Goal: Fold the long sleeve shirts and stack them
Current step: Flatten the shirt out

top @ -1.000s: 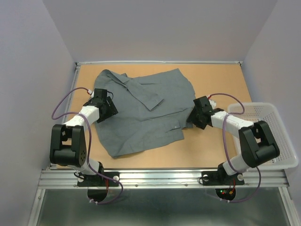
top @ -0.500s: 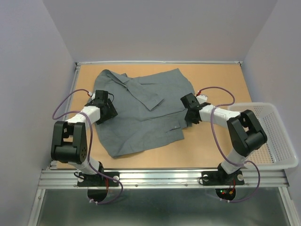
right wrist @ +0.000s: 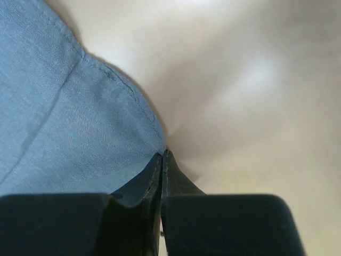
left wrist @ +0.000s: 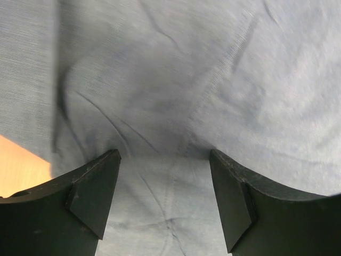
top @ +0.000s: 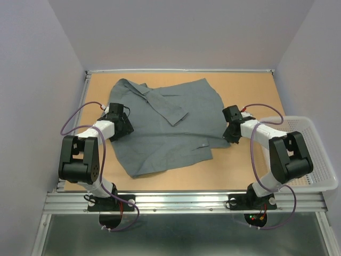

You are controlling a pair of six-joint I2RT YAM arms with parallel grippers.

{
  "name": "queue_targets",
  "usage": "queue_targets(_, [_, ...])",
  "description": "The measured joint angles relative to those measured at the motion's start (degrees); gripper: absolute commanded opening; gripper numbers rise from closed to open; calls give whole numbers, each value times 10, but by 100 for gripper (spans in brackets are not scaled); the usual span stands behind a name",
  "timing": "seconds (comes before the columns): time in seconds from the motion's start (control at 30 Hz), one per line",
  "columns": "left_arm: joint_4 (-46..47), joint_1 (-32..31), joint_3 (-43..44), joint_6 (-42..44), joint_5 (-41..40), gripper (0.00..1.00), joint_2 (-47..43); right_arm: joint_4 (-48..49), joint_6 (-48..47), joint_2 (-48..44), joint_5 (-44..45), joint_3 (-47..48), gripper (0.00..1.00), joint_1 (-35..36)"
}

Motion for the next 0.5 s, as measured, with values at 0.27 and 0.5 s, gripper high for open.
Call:
queue_targets(0.27, [0,0,1,1,-4,81,0,-127,-20,-81,-19,-24,60,-11])
queue_targets(0.5, [-55,-21,15,23,-6,82,-35,-156,-99,-104,-21,57,66,-10])
